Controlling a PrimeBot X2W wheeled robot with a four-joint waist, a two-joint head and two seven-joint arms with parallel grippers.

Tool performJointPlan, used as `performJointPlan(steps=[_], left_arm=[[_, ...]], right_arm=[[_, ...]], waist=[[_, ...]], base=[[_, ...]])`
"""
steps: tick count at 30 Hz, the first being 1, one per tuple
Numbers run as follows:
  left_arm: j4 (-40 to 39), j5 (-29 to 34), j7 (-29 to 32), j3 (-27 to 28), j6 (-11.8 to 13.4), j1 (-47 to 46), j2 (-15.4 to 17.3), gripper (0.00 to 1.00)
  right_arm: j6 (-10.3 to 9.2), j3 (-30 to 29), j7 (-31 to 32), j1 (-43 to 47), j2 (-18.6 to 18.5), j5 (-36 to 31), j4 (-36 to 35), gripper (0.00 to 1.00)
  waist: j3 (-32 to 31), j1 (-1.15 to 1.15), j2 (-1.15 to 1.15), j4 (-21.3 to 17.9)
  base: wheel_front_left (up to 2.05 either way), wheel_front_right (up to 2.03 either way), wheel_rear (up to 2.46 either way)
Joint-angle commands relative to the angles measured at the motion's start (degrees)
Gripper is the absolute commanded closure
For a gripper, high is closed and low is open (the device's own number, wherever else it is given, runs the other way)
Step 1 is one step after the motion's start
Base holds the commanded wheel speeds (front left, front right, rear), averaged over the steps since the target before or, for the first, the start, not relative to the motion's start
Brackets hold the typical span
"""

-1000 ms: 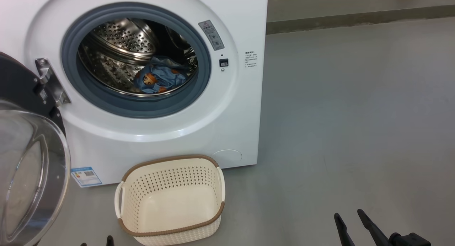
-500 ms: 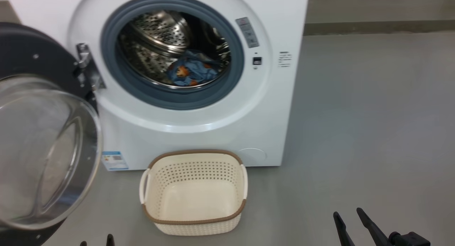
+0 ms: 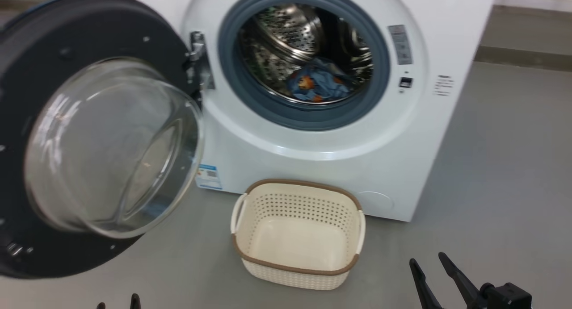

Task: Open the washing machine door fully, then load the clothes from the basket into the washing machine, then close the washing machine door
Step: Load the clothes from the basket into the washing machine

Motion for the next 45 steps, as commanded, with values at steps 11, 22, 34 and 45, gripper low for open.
performJointPlan(steps=[11, 22, 34, 45], left_arm=[[-1.7, 0.4, -0.4, 2.2, -0.3, -2.2, 0.5, 0.00], [-1.9, 0.2, -0.4, 2.3, -0.2, -2.0, 0.5, 0.00], [-2.0, 0.2, -0.4, 2.3, 0.3, -2.0, 0.5, 0.00], [-2.4, -0.5, -0.4, 2.7, 0.7, -2.0, 0.5, 0.00]], right_arm=[[0.09, 3.0, -0.3, -4.5, -0.9, -0.7, -1.4, 0.00], [0.09, 3.5, -0.3, -4.5, -0.9, -0.7, -1.4, 0.00], [0.09, 3.4, -0.3, -4.5, -0.7, -0.7, -1.1, 0.00], [0.09, 4.0, -0.3, -5.2, -1.0, -0.7, -1.0, 0.00]], waist=[[0.4, 0.00, 0.00, 9.8], [0.7, 0.00, 0.00, 10.8], [0.5, 0.00, 0.00, 12.2], [1.1, 0.00, 0.00, 12.9]], base=[[0.00, 0.00, 0.00], [0.00, 0.00, 0.00], [0.00, 0.00, 0.00], [0.00, 0.00, 0.00]])
